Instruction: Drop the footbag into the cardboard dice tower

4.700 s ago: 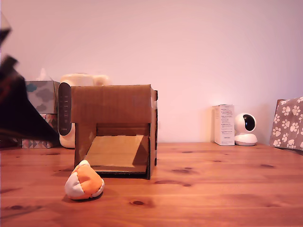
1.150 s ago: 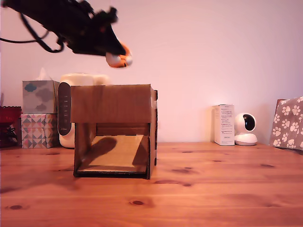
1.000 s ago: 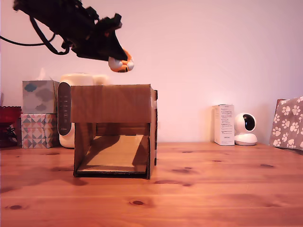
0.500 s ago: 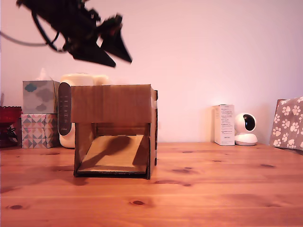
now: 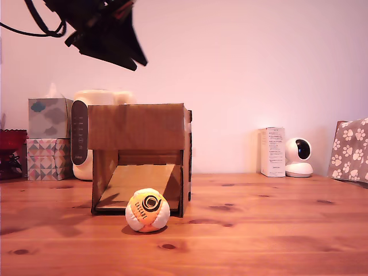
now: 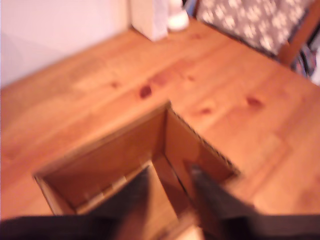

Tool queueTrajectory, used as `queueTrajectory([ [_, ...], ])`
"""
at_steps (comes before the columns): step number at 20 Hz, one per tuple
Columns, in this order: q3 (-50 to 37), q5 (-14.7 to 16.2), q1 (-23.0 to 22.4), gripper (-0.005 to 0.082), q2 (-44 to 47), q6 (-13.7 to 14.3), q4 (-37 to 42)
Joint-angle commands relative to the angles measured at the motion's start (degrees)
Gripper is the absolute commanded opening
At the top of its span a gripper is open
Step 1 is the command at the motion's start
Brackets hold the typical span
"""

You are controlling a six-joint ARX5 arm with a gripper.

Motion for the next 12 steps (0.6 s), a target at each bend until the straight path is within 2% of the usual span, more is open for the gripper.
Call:
queueTrajectory([
  [1, -3.4, 0.2, -0.6, -0.0024, -2.2, 1.0, 1.0],
  [3, -8.6, 0.2, -1.1, -0.0024, -5.2, 0.8, 5.0],
  [9, -23.8, 0.6, -1.1, -0.0024, -15.1, -3.1, 17.2],
  [12, -30.2, 0.6, -1.1, -0.0024, -18.9, -3.7, 22.3],
])
